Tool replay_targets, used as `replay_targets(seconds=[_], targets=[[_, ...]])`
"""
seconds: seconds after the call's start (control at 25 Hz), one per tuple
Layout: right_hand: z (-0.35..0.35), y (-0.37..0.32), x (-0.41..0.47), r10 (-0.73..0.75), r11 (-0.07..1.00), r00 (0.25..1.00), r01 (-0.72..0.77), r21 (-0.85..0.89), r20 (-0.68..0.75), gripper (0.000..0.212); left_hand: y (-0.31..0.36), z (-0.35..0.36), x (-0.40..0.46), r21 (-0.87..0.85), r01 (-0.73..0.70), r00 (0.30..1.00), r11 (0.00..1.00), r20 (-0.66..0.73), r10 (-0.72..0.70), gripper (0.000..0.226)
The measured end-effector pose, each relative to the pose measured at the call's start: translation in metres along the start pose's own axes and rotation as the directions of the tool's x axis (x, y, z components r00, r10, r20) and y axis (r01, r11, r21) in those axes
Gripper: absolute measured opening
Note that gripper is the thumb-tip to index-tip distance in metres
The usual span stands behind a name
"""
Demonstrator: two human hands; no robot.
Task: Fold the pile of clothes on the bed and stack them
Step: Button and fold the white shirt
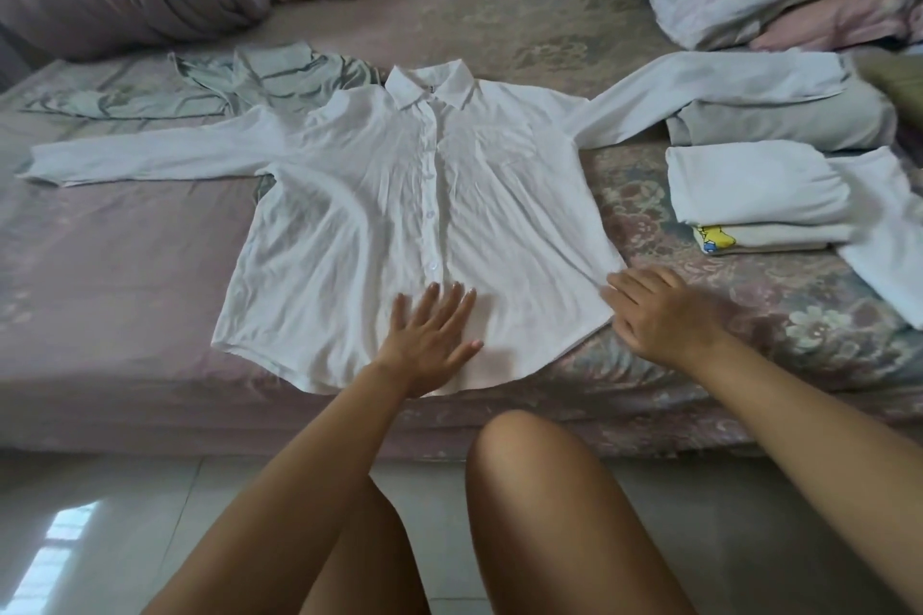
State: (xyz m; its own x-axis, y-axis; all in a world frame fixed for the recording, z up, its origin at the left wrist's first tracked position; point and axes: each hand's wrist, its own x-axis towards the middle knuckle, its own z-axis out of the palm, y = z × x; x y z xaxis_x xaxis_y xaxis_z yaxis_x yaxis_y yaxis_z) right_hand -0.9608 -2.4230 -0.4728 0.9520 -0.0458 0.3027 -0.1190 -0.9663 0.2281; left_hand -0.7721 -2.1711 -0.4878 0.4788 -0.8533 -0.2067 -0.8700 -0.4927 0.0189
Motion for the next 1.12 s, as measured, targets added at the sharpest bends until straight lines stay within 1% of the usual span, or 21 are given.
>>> replay_targets(seconds=[0.04,0.12,0.16,0.2,0.24,0.28,0.36,0.44,0.52,0.56,0.6,0.68,0.76,0.8,0.84,0.92,1.0,1.08,1.12], targets=[[0.0,-0.01,0.016,0.028,0.997,0.999,-0.03,0.073,0.023,0.039,-0.004,-0.003,0.003,-0.036,0.004,0.999,0.999,-0.046,-0.005,0.081],[-0.001,-0.032,0.05,0.091,0.976,0.976,-0.127,0.179,0.197,0.05,-0.011,-0.01,0.015,-0.108,0.047,0.991,0.993,-0.119,-0.06,0.085],[0.005,-0.041,0.064,0.114,0.962,0.942,-0.184,0.203,0.316,0.053,-0.013,-0.013,0.022,-0.105,0.062,0.987,0.993,-0.14,-0.077,0.086],[0.012,-0.046,0.078,0.128,0.956,0.91,-0.219,0.194,0.395,0.055,-0.015,-0.014,0.033,-0.071,0.064,0.984,0.995,-0.16,-0.075,0.085],[0.017,-0.048,0.093,0.135,0.957,0.887,-0.231,0.173,0.441,0.056,-0.016,-0.016,0.044,-0.029,0.055,0.982,0.998,-0.18,-0.059,0.083],[0.021,-0.047,0.108,0.151,0.955,0.878,-0.249,0.163,0.454,0.055,-0.017,-0.018,0.059,-0.011,0.048,0.978,0.999,-0.205,-0.049,0.078],[0.039,-0.031,0.142,0.22,0.932,0.857,-0.326,0.158,0.465,0.054,-0.023,-0.024,0.103,-0.027,0.064,0.967,0.998,-0.245,-0.069,0.068],[0.066,-0.01,0.17,0.294,0.915,0.829,-0.388,0.111,0.475,0.055,-0.032,-0.033,0.162,-0.028,0.069,0.956,0.997,-0.283,-0.074,0.063],[0.095,0.002,0.179,0.378,0.89,0.844,-0.444,0.101,0.382,0.063,-0.036,-0.043,0.231,0.009,0.061,0.962,0.998,-0.265,-0.056,0.061],[0.102,0.002,0.178,0.396,0.885,0.858,-0.451,0.113,0.327,0.065,-0.036,-0.047,0.262,-0.007,0.065,0.966,0.998,-0.249,-0.065,0.061],[0.104,-0.002,0.174,0.393,0.886,0.874,-0.443,0.135,0.285,0.063,-0.034,-0.051,0.284,-0.053,0.076,0.971,0.996,-0.225,-0.086,0.061],[0.107,-0.004,0.17,0.388,0.874,0.872,-0.451,0.182,0.299,0.057,-0.025,-0.052,0.32,-0.168,0.102,0.976,0.98,-0.171,-0.131,0.06],[0.1,0.0,0.174,0.38,0.857,0.868,-0.46,0.231,0.32,0.057,-0.021,-0.049,0.331,-0.189,0.13,0.98,0.973,-0.122,-0.154,0.062],[0.094,0.009,0.179,0.369,0.859,0.877,-0.448,0.248,0.308,0.057,-0.022,-0.048,0.331,-0.18,0.136,0.981,0.974,-0.111,-0.157,0.064],[0.089,0.026,0.186,0.359,0.856,0.881,-0.443,0.267,0.308,0.057,-0.023,-0.047,0.331,-0.171,0.14,0.981,0.975,-0.107,-0.16,0.067],[0.079,0.081,0.202,0.384,0.846,0.881,-0.456,0.276,0.278,0.054,-0.024,-0.047,0.332,-0.154,0.143,0.977,0.978,-0.136,-0.165,0.069],[0.078,0.151,0.219,0.454,0.82,0.851,-0.515,0.252,0.262,0.053,-0.025,-0.049,0.334,-0.155,0.142,0.98,0.978,-0.117,-0.161,0.066],[0.075,0.225,0.228,0.596,0.74,0.765,-0.641,0.203,0.245,0.053,-0.024,-0.05,0.336,-0.159,0.132,0.982,0.978,-0.112,-0.15,0.065],[0.072,0.259,0.229,0.67,0.688,0.701,-0.71,0.151,0.245,0.051,-0.025,-0.049,0.335,-0.154,0.124,0.982,0.98,-0.123,-0.144,0.064]])
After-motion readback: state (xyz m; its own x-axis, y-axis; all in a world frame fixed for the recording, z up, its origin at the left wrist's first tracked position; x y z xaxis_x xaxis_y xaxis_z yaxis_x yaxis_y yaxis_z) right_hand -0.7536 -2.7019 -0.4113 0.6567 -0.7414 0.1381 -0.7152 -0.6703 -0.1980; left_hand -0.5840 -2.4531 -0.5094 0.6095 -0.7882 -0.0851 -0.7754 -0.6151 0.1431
